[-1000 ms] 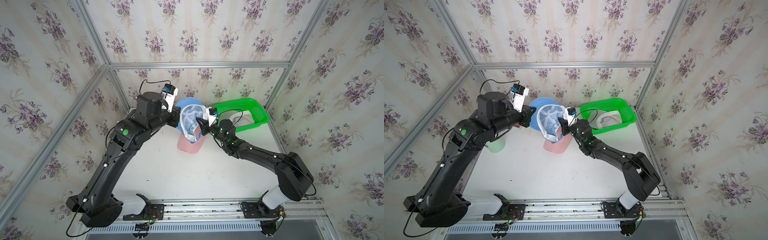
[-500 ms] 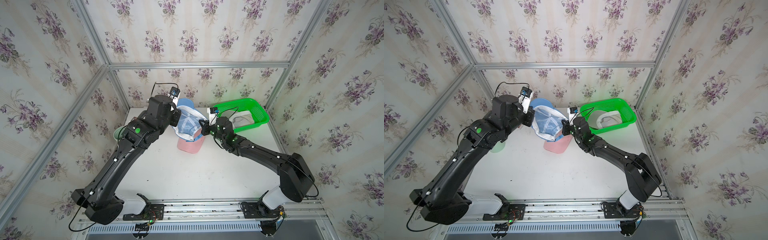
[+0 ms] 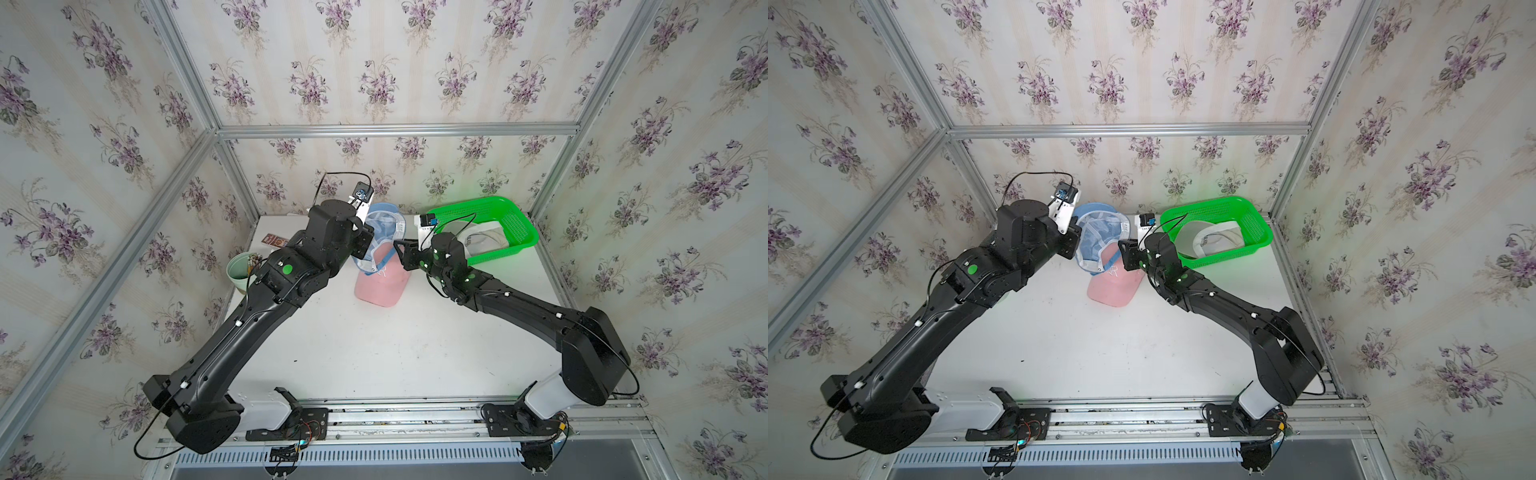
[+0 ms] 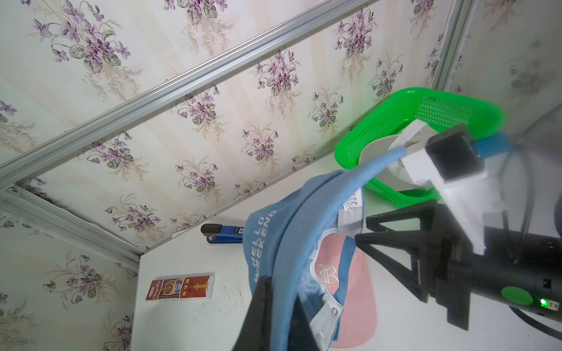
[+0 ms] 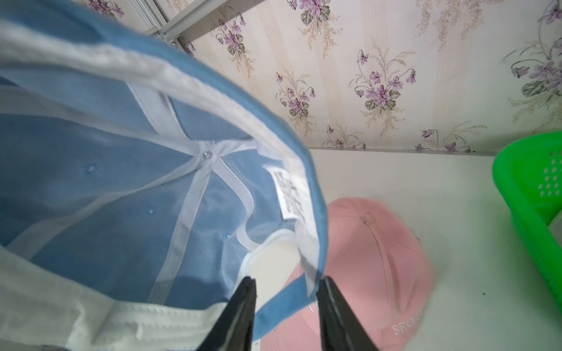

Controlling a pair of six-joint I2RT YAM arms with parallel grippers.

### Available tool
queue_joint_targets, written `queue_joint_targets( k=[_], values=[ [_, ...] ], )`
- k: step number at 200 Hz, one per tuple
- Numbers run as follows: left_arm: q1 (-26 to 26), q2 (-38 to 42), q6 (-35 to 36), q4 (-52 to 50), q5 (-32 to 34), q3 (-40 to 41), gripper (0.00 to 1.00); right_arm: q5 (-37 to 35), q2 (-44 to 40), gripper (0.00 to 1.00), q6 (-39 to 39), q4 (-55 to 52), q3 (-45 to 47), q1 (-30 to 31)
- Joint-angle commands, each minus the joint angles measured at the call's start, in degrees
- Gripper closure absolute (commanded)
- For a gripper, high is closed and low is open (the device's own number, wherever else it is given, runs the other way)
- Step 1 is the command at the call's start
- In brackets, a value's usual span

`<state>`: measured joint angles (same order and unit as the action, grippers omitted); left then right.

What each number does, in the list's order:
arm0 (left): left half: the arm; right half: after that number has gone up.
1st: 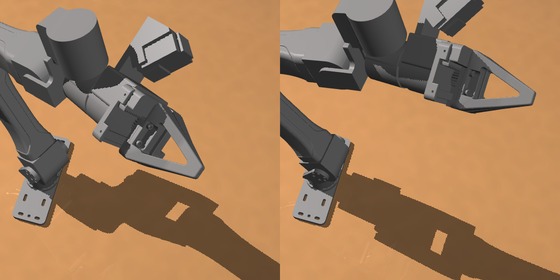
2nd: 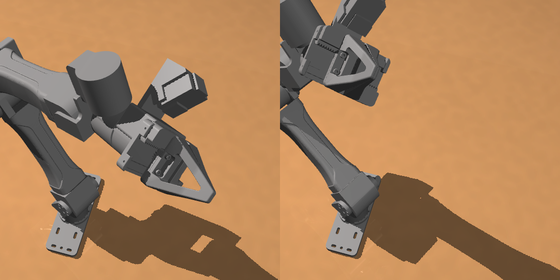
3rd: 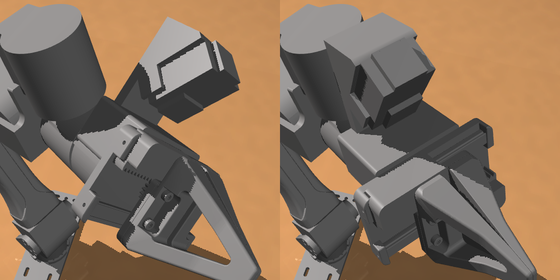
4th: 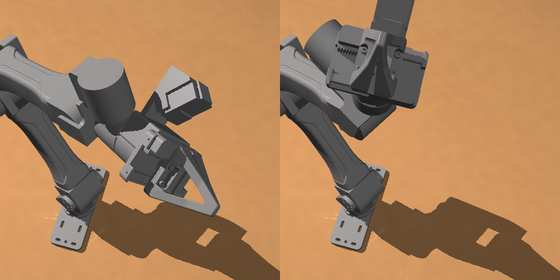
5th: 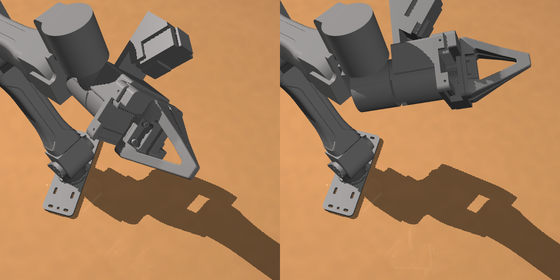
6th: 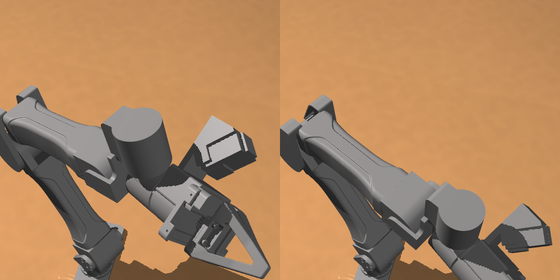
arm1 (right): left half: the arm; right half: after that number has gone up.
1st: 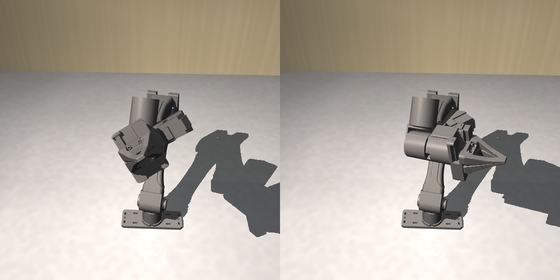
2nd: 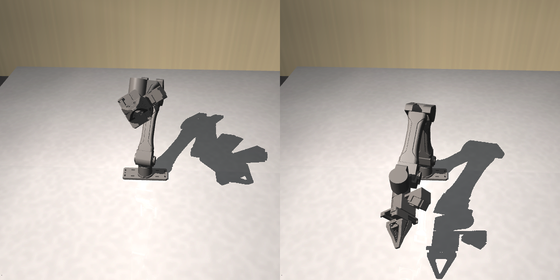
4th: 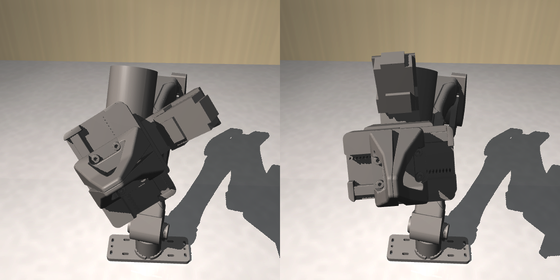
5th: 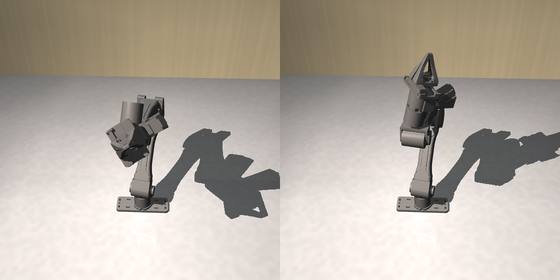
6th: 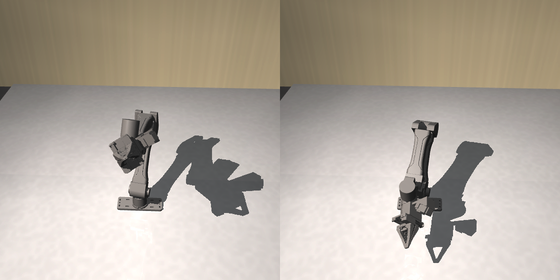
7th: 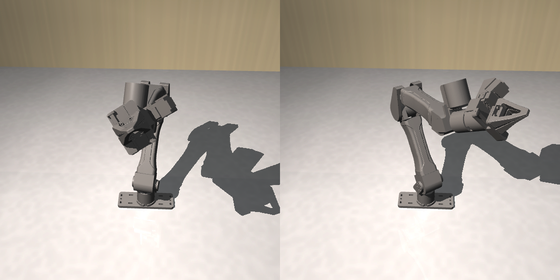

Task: Turn the baseball cap inside out
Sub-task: Turn over the baseball cap.

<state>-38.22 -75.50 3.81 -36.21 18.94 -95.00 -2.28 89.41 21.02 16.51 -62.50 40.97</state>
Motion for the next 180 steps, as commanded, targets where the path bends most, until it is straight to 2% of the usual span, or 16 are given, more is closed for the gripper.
queue_joint_targets(
  k=[1,29,79,114,126,134,147,161,180],
  values=[
    [-0.02,0.75,-1.22,2.16,-2.64,-1.18,1.0,-4.25,-1.34,0.5,-0.7,0.17,2.08,0.0],
    [0.03,0.91,-1.96,1.35,-4.91,-2.2,1.0,-3.51,-2.02,0.45,-0.27,2.09,4.19,-0.14],
    [-0.27,0.67,-2.68,0.87,-6.33,-2.07,1.0,-0.46,-0.71,0.46,0.33,5.97,3.02,-0.1],
    [-0.62,0.88,-3.73,0.71,-8.7,-1.98,1.0,-1.9,1.02,0.49,0.77,5.29,0.45,-0.23],
    [-0.76,1.15,-3.92,0.7,-9.05,-1.89,1.0,-1.65,1.83,0.55,0.93,5.48,-0.28,-0.46],
    [-0.89,1.41,-4.07,0.57,-8.57,-1.93,1.0,-1.23,2.32,0.65,1.12,5.63,-0.78,-0.7],
    [-0.98,1.84,-4.11,0.59,-6.94,-1.89,1.0,0.33,3.01,0.86,1.31,5.25,-1.8,-1.04],
    [-0.96,2.11,-3.43,0.79,-4.48,-2.0,1.0,1.71,3.28,1.0,0.96,4.76,-2.49,-1.05],
    [-0.98,1.49,-2.07,0.53,-1.87,-2.7,1.0,2.46,2.8,1.0,1.15,4.71,-2.28,-1.06]
  ],
)
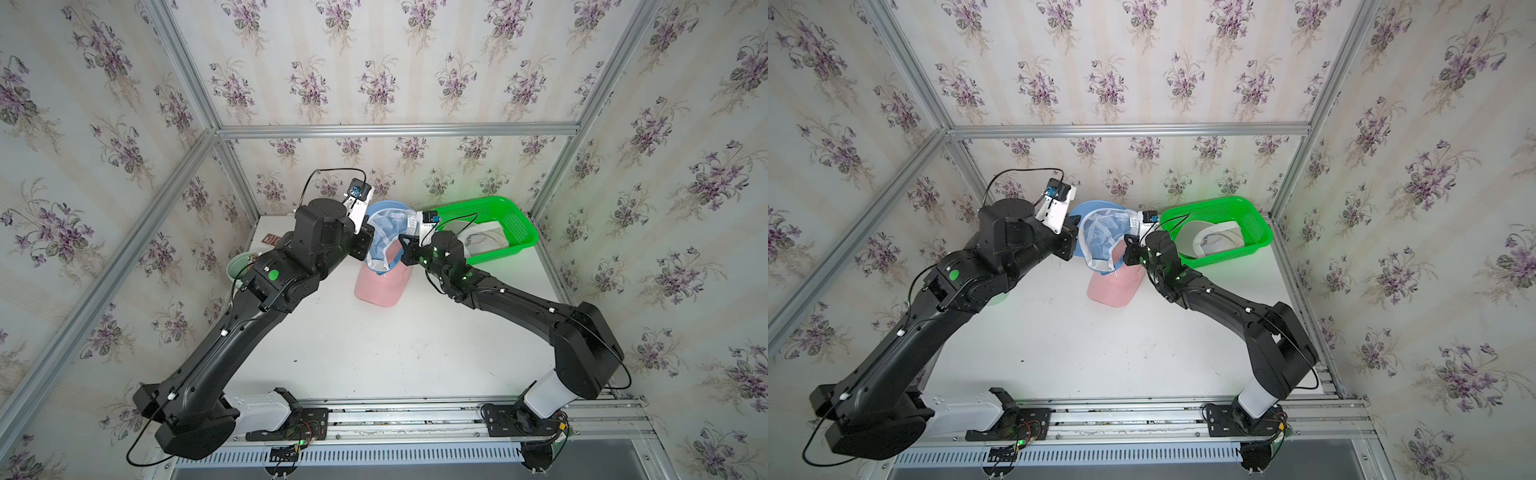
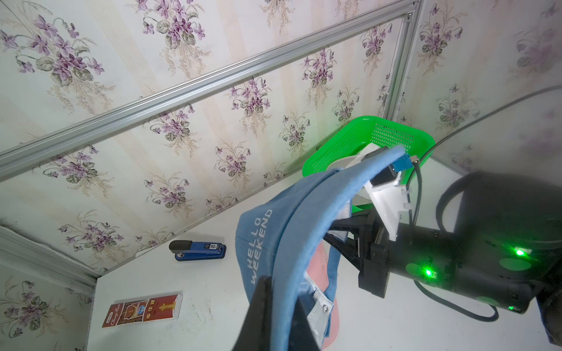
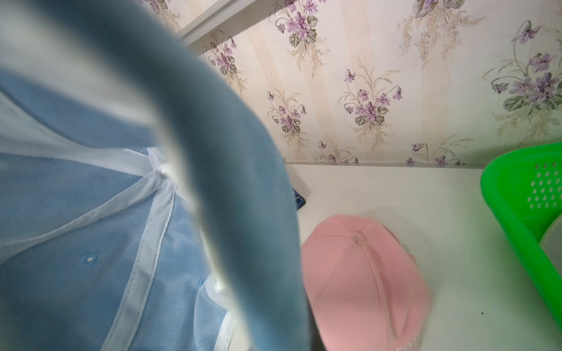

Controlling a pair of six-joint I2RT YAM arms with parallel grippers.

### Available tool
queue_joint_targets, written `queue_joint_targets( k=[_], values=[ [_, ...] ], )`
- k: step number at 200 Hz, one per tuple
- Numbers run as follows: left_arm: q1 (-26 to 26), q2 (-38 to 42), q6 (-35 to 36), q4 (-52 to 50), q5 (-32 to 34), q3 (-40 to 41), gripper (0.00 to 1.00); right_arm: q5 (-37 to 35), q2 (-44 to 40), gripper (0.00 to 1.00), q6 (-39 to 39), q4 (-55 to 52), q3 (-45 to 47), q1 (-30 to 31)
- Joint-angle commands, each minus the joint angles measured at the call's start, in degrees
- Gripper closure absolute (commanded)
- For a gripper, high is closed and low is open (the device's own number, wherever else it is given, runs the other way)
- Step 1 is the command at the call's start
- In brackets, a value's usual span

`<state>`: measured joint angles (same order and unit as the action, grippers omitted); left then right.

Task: Turn the baseball cap inside out
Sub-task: Turn over the baseball cap.

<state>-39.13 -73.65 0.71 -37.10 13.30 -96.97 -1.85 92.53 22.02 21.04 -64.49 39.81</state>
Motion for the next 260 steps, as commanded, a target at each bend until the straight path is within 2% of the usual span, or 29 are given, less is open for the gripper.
queue_joint_targets(
  k=[1,34,60,74,93,110,122,145,165,185,200,220,260],
  values=[
    [-0.06,-0.45,1.13,1.42,3.89,-0.8,1.0,2.07,-0.37,1.0,0.18,0.16,-0.29,0.09],
    [-0.06,-1.65,1.26,2.74,6.83,-0.62,1.0,1.3,-3.44,1.0,3.31,0.21,2.11,0.52],
    [-0.11,-2.91,2.73,4.58,12.31,-0.14,1.0,-8.31,-7.93,1.0,7.72,-1.38,6.0,3.73],
    [-0.15,-2.74,4.39,7.74,13.47,1.58,1.0,-10.53,-9.66,1.0,11.86,-1.3,8.61,4.55],
    [-0.22,-2.02,4.76,10.69,12.28,3.23,1.0,-12.94,-9.45,1.0,14.67,-3.17,9.06,4.83],
    [-1.02,-0.99,4.49,12.56,9.71,4.62,1.0,-16.65,-7.68,1.0,14.98,-6.2,7.21,4.7],
    [-2.06,-0.24,4.61,13.66,6.84,5.81,1.0,-16.34,-5.9,1.0,13.96,-6.56,5.07,4.19],
    [-2.84,-0.36,1.45,11.47,1.44,5.75,1.0,-15.27,-2.44,0.76,9.9,-3.36,1.85,3.79],
    [-3.14,0.04,0.78,11.78,2.34,7.04,1.0,-14.22,-1.8,0.67,6.76,-1.13,1.19,3.78],
    [-3.12,-0.01,1.86,11.55,4.1,6.92,1.0,-13.21,-4.48,0.58,4.15,1.19,4.49,3.86],
    [-3.06,-0.28,2.48,10.95,4.64,5.93,1.0,-13.07,-8.09,0.54,2.27,2.75,8.77,4.17],
    [-3.05,-1.1,2.33,9.3,5.03,3.36,1.0,-16.44,-13.27,0.51,-0.4,2.73,13.79,5.58],
    [-3.18,-2.85,1.74,8.07,5.01,0.87,1.0,-19.98,-20.04,0.53,-3.81,3.73,17.86,8.35]
  ],
)
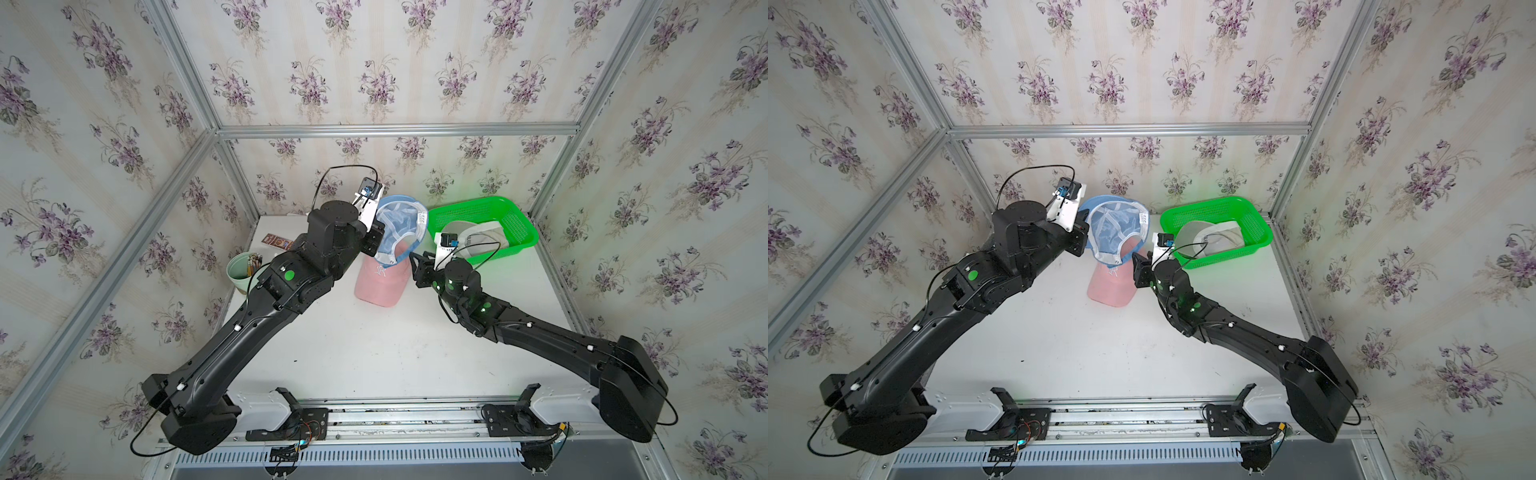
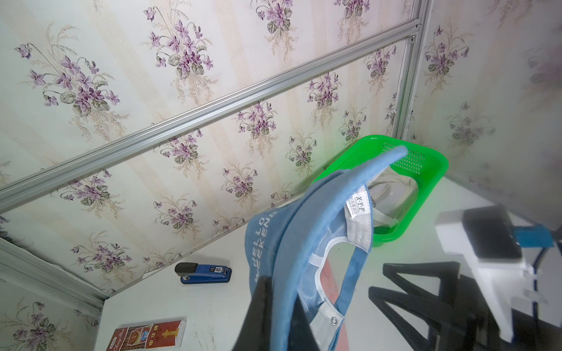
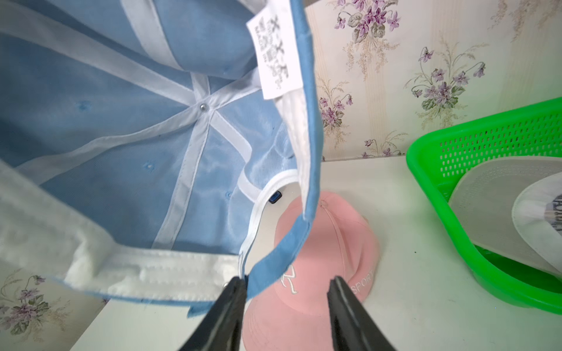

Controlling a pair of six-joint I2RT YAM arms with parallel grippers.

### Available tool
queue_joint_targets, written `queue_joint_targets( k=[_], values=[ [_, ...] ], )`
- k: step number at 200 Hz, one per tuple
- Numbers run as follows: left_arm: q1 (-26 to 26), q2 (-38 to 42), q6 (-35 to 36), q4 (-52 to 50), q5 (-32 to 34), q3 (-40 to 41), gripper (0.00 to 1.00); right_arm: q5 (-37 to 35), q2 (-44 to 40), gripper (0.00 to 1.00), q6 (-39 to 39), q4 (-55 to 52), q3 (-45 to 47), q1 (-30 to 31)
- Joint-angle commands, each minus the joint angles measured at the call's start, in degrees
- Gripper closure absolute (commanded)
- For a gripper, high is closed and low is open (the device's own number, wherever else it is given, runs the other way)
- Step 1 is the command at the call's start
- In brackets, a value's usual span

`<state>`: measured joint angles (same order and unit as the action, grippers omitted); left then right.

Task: Turn the baseball cap inside out
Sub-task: Turn over the baseball cap.

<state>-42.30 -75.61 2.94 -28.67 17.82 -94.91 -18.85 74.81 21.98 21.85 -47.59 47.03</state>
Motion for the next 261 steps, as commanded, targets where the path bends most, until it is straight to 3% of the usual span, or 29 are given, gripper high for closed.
queue_joint_targets(
  k=[1,14,32,51,106,160,208,239,261],
  values=[
    [0.01,-0.95,-0.53,-0.44,0.52,-1.26,1.0,-2.92,-2.4,0.53,-3.86,3.02,0.99,1.23],
    [0.03,-1.54,-0.73,-1.4,0.37,-2.24,1.0,-0.57,-3.06,0.59,-5.31,5.51,1.32,1.97],
    [-0.22,-1.77,-1.35,-1.75,0.04,-2.81,1.0,4.98,-1.65,0.82,-6.95,9.11,0.31,2.02],
    [-0.48,-1.39,-1.98,-1.82,0.16,-3.04,1.0,6.71,2.67,1.0,-8.89,8.3,-4.19,2.06],
    [-1.42,-0.73,-1.89,-3.1,0.79,-3.85,1.0,5.1,15.77,1.0,-11.89,4.21,-15.58,1.8],
    [-2.33,0.17,-2.5,-5.03,0.49,-4.73,1.0,1.27,21.77,1.0,-9.26,-2.42,-22.46,-2.22],
    [-3.98,-0.22,-5.14,-6.46,-1.79,-5.27,1.0,-2.3,30.0,1.0,-12.85,-6.3,-32.35,-2.73],
    [-4.7,-1.03,-4.36,-6.34,1.71,-4.81,1.0,3.12,33.48,1.0,-13.75,-9.51,-37.42,-2.66],
    [-4.72,-1.56,-0.8,-5.73,6.15,-4.67,1.0,8.18,28.67,0.84,-12.87,-4.98,-30.67,-2.62]
  ],
)
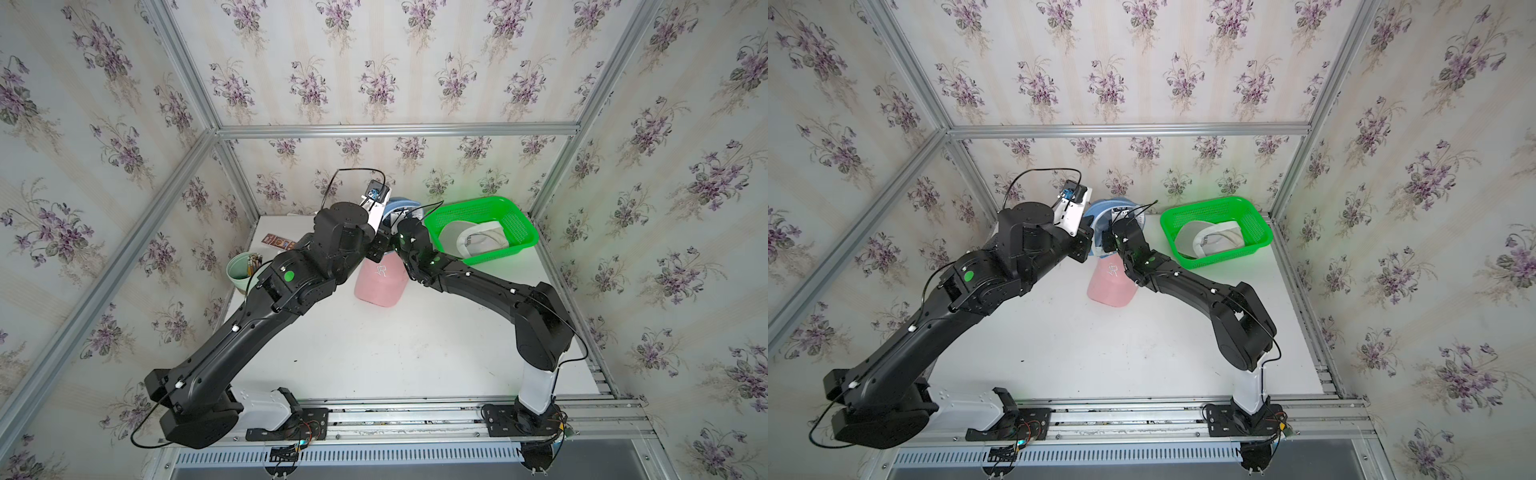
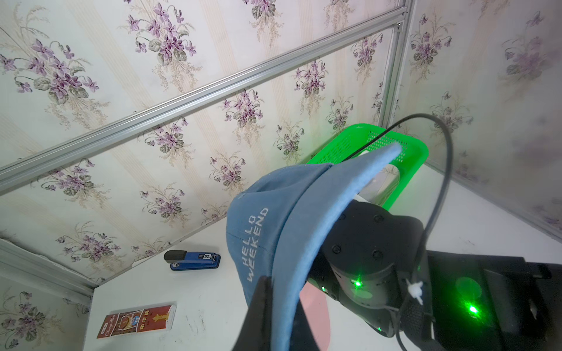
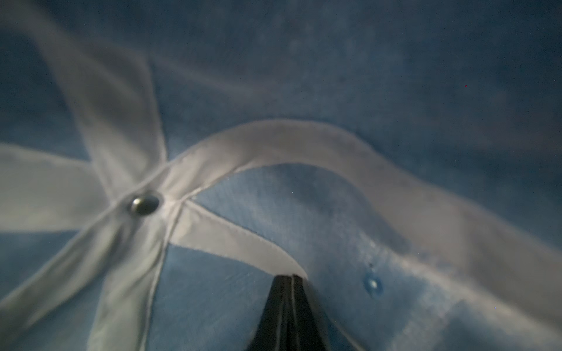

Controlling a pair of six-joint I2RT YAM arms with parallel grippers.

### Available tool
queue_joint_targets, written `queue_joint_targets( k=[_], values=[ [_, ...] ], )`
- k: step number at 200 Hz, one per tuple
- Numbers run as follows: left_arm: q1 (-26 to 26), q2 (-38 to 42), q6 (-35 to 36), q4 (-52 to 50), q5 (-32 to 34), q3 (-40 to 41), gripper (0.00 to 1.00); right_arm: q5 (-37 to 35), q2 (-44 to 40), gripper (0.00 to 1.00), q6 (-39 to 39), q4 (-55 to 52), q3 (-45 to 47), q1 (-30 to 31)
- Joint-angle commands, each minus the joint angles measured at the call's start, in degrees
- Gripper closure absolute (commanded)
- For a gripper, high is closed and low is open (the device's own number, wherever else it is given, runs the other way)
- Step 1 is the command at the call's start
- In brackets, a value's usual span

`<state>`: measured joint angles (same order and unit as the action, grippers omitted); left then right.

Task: Turn the baseball cap inside out
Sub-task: Turn over the baseball cap.

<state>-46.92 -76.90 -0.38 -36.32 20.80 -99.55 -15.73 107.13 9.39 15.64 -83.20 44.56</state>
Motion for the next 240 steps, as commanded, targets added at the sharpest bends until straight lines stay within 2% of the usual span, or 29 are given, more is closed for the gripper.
queue_joint_targets(
  k=[1,16,55,71,84,99,110,133,179,240],
  values=[
    [-0.06,-0.31,2.73,1.98,3.36,0.01,1.0,5.25,-3.93,0.83,-0.26,1.45,5.31,-0.16],
    [-0.02,-0.57,5.36,2.39,6.0,-0.23,1.0,7.56,-9.36,0.76,-0.04,4.29,11.54,-0.15],
    [0.33,-1.04,7.59,2.15,7.84,-2.53,1.0,13.42,-21.45,0.67,-1.11,5.73,22.37,-0.17],
    [0.33,-1.24,7.59,1.87,7.69,-3.22,1.0,12.85,-25.64,0.65,-0.95,7.38,26.39,-0.18],
    [0.33,-1.23,7.18,1.79,7.29,-3.33,1.0,10.38,-28.48,0.69,-0.91,8.55,28.53,-0.32],
    [0.33,-1.4,6.48,1.22,6.65,-3.71,1.0,8.54,-29.41,0.84,-1.68,8.67,28.6,-0.35],
    [0.33,-1.73,5.93,0.4,6.24,-4.16,1.0,9.16,-29.14,0.91,-2.21,8.8,27.89,-0.35],
    [0.34,-1.76,4.5,-0.16,4.64,-4.0,1.0,14.93,-27.34,1.0,-0.46,11.53,26.26,-0.37],
    [0.41,-2.02,3.64,-1.42,-0.71,-4.81,1.0,24.59,-19.56,1.0,5.89,20.41,21.95,-0.09],
    [1.43,-2.29,-2.18,-4.11,-4.99,-7.06,1.0,30.64,-7.98,1.0,9.37,25.57,13.69,1.24]
  ],
)
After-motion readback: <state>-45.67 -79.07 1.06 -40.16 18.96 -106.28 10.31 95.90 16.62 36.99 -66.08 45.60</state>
